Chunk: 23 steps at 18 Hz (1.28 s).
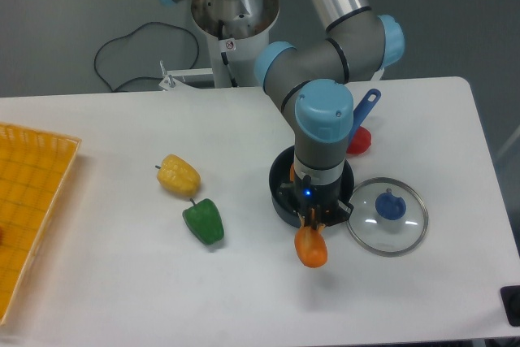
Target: Place the long bread in the pot
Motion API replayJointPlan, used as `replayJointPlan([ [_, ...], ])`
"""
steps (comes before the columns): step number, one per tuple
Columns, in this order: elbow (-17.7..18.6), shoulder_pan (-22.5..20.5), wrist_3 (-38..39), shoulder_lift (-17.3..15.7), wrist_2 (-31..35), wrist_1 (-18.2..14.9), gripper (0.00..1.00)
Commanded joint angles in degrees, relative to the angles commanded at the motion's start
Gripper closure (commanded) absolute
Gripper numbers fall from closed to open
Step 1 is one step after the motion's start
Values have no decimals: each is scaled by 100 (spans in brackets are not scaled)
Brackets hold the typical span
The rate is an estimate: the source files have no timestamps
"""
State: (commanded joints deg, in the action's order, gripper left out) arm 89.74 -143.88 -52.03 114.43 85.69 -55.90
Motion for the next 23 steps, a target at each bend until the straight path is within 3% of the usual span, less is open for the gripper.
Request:
replayJointPlan([
  [19, 88, -17, -369, 97, 26, 149, 80],
  [23, 158, -9, -369, 70, 106, 158, 75],
])
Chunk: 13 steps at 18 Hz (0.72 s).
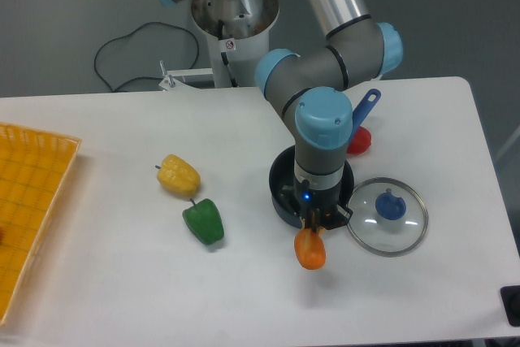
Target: Place the long bread in the pot
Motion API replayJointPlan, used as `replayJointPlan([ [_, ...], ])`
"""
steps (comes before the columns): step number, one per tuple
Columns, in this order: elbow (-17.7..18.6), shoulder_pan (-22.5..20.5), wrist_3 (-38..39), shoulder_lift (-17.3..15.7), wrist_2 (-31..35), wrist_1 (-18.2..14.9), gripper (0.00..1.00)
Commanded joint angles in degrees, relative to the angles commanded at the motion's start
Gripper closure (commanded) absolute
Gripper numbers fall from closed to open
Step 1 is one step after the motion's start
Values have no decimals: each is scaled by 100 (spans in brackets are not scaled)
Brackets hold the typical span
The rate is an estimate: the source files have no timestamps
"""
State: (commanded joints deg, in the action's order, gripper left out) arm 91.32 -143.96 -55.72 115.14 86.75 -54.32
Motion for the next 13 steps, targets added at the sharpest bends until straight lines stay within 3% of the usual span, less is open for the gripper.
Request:
replayJointPlan([
  [2, -9, 0, 0, 0, 0, 0, 70],
  [4, -9, 0, -9, 0, 9, 0, 44],
  [5, -9, 0, 0, 9, 9, 0, 43],
  [6, -17, 0, 0, 0, 9, 0, 26],
  [7, -18, 0, 0, 0, 35, -9, 0],
  [13, -17, 9, 0, -35, 123, -18, 0],
])
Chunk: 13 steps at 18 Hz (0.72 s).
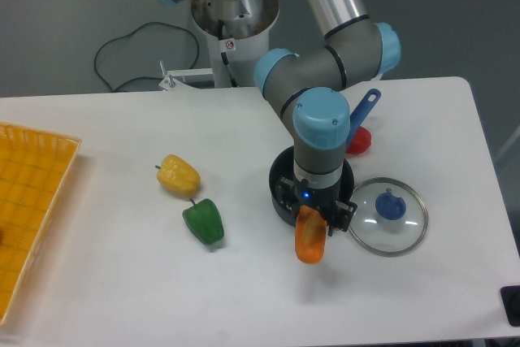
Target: Place the long bread in the pot
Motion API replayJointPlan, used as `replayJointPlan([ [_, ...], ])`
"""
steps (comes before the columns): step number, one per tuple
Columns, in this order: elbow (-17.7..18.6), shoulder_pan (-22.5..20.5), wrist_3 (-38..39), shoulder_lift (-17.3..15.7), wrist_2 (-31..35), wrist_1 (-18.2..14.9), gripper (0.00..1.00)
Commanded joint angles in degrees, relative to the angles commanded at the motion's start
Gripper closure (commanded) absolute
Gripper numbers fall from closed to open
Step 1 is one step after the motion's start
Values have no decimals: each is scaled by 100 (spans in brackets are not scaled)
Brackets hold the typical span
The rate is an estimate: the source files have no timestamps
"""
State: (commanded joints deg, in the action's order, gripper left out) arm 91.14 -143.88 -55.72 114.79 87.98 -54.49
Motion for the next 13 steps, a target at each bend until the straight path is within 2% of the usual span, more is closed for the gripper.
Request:
replayJointPlan([
  [13, -220, -97, -17, -343, 0, -53, 0],
])
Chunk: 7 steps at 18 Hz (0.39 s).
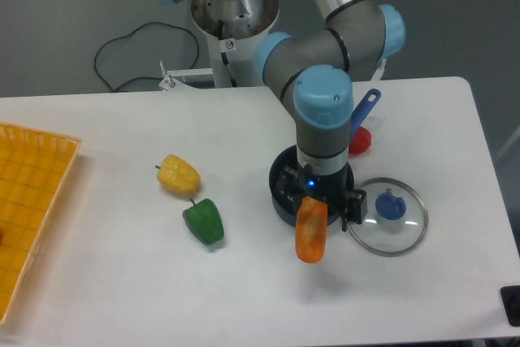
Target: Place the long bread in the pot
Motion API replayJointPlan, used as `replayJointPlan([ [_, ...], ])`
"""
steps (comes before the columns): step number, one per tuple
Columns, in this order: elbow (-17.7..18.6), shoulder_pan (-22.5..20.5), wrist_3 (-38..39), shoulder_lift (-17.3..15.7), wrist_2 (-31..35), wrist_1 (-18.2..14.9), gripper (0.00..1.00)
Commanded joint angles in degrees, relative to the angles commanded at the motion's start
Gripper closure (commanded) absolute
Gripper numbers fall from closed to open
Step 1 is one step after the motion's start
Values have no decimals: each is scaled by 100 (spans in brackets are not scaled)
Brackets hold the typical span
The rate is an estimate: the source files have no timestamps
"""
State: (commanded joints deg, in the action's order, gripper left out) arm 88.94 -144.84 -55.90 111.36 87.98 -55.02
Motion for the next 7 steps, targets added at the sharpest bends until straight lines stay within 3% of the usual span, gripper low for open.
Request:
replayJointPlan([
  [7, 97, -61, -97, -157, 9, -132, 0],
])
